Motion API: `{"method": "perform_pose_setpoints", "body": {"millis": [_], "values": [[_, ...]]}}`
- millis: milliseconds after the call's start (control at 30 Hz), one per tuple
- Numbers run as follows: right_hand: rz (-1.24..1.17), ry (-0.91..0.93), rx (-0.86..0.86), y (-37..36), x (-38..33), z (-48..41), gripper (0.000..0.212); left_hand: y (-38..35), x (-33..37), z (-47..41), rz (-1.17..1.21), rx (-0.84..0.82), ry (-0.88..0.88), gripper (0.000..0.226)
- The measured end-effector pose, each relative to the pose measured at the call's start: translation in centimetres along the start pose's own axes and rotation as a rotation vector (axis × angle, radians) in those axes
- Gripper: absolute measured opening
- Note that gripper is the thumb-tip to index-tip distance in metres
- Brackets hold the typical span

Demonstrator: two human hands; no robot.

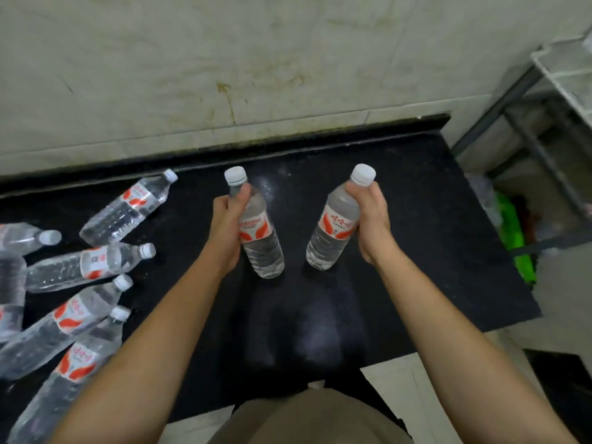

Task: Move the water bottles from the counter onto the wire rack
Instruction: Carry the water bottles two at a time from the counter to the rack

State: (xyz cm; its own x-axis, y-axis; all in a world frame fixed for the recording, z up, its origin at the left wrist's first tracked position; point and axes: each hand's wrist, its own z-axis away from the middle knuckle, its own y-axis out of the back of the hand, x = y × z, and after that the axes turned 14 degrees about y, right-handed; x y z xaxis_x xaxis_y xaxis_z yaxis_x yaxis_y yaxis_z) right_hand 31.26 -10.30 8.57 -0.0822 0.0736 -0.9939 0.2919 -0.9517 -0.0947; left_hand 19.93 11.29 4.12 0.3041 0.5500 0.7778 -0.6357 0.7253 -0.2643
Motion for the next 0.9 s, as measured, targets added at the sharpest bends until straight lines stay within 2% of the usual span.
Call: {"method": "perform_pose_setpoints", "body": {"millis": [67, 200, 267, 400, 433, 500, 567, 667, 800, 900], "values": [[-0.014, 0.03, 0.03, 1.3, -1.6, 0.4, 0.042, -3.0, 1.7, 0.6, -0.003, -0.103, -0.005, 0.104], [-0.055, 0.084, 0.081, 4.4, -5.3, 1.7, 0.031, -9.8, 5.0, 2.9, 0.075, -0.267, -0.038, 0.036], [-0.074, 0.122, 0.102, 5.9, -7.7, 2.2, 0.031, -13.0, 6.5, 4.8, 0.113, -0.296, -0.053, 0.022], [-0.098, 0.233, 0.196, 9.4, -12.8, 2.8, 0.037, -18.6, 8.7, 8.8, 0.057, -0.385, -0.146, 0.016], [-0.091, 0.265, 0.217, 10.4, -13.9, 2.9, 0.034, -20.0, 8.8, 9.8, 0.051, -0.406, -0.17, 0.013], [-0.082, 0.327, 0.255, 12.7, -15.6, 3.1, 0.022, -23.0, 8.6, 11.8, 0.056, -0.403, -0.203, 0.024], [-0.076, 0.377, 0.275, 15.9, -17.0, 3.6, 0.02, -26.3, 8.1, 13.8, 0.076, -0.392, -0.232, 0.023], [-0.086, 0.435, 0.265, 22.0, -18.6, 4.8, 0.027, -31.6, 6.3, 16.3, 0.116, -0.368, -0.288, 0.015], [-0.103, 0.502, 0.261, 31.8, -19.8, 6.1, 0.013, -40.2, 2.4, 19.3, 0.119, -0.277, -0.38, 0.015], [-0.076, 0.531, 0.273, 38.6, -20.9, 6.5, 0.008, -46.5, -0.8, 21.2, 0.036, -0.286, -0.466, 0.015]]}}
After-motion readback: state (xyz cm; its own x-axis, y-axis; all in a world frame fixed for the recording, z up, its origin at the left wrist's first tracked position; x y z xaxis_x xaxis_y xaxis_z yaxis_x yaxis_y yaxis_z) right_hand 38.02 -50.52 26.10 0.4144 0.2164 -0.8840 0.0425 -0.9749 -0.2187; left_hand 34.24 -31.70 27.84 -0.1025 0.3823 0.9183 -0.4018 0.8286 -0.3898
